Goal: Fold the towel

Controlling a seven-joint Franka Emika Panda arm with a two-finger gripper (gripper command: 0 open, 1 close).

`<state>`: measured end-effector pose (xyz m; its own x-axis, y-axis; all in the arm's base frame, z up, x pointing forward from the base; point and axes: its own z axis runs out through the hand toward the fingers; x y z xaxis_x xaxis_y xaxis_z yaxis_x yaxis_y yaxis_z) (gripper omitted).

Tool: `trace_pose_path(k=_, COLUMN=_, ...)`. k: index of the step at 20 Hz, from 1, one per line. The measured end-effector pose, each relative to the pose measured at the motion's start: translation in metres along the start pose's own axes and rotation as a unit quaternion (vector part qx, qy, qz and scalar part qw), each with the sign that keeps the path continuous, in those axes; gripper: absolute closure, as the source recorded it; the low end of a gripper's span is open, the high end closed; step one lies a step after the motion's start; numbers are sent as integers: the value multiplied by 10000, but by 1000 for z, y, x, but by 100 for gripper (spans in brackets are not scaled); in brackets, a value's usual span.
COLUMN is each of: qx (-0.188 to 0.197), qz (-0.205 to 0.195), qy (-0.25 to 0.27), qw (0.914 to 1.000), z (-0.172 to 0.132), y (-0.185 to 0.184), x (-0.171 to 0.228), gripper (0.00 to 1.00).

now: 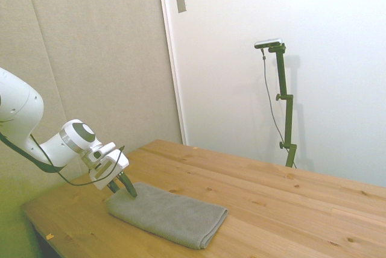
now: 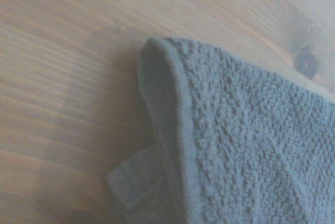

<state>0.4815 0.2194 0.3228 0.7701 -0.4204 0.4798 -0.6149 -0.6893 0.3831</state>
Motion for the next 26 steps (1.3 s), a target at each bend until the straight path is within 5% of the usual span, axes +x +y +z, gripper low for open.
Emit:
trace_pose_path(k=11, qx=90, qz=51, qy=-35, qw=9999, z=2, y=0, x=4, gripper=100)
trace_pose_path(k=19, qx=697, qz=557, qy=-317, qw=9955, z=-21, y=17, x=34, gripper=100)
trace_pose_path(k=26, qx=1171, qz=983, qy=-501, qw=9870, z=-40, y=70, x=80, gripper=100)
